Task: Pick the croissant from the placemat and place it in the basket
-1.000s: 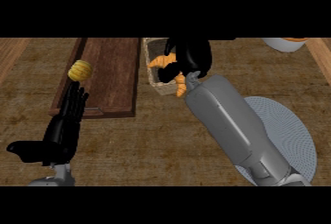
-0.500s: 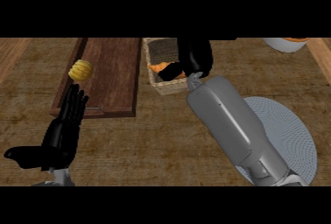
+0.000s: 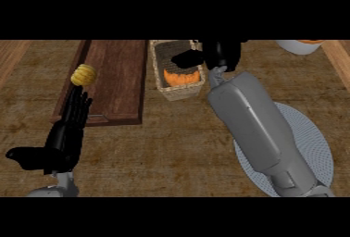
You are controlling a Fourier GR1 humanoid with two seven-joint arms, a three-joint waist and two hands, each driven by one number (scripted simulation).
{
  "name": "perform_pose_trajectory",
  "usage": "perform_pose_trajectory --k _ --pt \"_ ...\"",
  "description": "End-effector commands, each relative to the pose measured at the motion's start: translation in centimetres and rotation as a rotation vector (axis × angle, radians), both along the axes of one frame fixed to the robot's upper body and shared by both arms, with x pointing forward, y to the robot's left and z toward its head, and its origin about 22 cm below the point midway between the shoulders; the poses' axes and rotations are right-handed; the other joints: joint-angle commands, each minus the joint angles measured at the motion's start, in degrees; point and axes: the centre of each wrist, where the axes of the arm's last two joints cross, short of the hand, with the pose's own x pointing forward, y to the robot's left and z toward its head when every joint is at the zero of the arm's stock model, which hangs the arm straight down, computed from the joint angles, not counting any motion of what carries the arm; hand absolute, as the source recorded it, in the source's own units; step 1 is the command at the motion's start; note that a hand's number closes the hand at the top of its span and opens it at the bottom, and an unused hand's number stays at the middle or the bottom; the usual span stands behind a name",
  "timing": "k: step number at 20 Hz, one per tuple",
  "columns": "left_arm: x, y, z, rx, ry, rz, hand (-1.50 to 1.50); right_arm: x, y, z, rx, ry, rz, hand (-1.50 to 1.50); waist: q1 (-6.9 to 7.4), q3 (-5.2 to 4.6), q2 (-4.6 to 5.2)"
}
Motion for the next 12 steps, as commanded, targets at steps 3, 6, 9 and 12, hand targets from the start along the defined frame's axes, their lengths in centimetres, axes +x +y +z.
perform_pose_trajectory --k 3,6,9,12 --pt "-0.5 -0.5 1.0 0.0 0.004 -0.009 0.0 -1.3 -3.1 2.8 0.033 -0.052 -0.11 -1.5 -0.25 0.02 -0.21" --pt "-0.9 0.7 0.8 0.007 0.009 0.013 0.0 -1.6 -6.2 5.9 0.117 -0.076 -0.192 -1.5 -0.5 0.04 -0.42" --pt "-0.6 0.2 -0.2 0.006 0.001 0.01 0.0 -2.0 -10.1 5.9 0.213 -0.095 -0.186 -1.5 -0.44 0.04 -0.14" --pt "-0.2 -0.7 0.3 0.009 0.008 -0.009 0.0 -4.0 -12.1 5.9 0.204 -0.102 -0.119 -1.5 -0.36 0.03 -0.1"
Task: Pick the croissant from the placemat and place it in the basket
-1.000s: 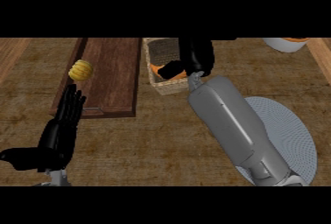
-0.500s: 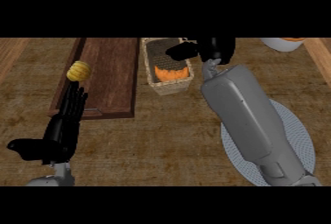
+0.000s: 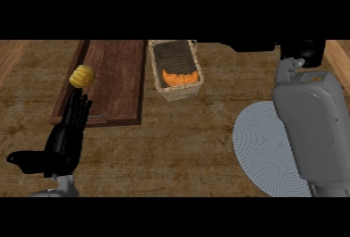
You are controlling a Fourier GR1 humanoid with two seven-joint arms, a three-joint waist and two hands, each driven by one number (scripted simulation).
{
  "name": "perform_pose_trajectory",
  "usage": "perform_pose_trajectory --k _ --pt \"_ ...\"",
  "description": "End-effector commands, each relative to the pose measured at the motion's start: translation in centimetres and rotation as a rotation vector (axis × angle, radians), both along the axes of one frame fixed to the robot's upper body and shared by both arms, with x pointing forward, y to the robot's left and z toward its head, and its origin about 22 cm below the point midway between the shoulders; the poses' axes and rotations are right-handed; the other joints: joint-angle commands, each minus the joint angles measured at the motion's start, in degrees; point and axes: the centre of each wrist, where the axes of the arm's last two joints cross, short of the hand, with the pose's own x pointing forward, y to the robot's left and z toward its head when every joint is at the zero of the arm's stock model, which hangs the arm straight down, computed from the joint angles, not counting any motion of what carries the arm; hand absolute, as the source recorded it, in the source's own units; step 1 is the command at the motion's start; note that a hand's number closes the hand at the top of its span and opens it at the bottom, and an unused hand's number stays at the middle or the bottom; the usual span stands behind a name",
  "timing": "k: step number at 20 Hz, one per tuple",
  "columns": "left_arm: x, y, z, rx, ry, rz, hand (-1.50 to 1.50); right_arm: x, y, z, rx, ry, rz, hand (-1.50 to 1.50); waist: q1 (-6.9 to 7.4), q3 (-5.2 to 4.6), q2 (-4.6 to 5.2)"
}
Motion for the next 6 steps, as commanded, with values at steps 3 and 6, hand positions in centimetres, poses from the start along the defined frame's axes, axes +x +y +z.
perform_pose_trajectory --k 3,6 --pt "-0.5 0.6 -1.1 0.01 0.01 -0.001 0.0 -2.9 -5.8 1.8 0.07 -0.034 0.088 -1.5 -0.11 0.0 0.09" --pt "0.2 0.6 0.0 -0.002 0.012 0.01 0.0 -4.2 -6.3 2.8 0.079 -0.03 0.13 -1.5 0.11 -0.02 0.09"
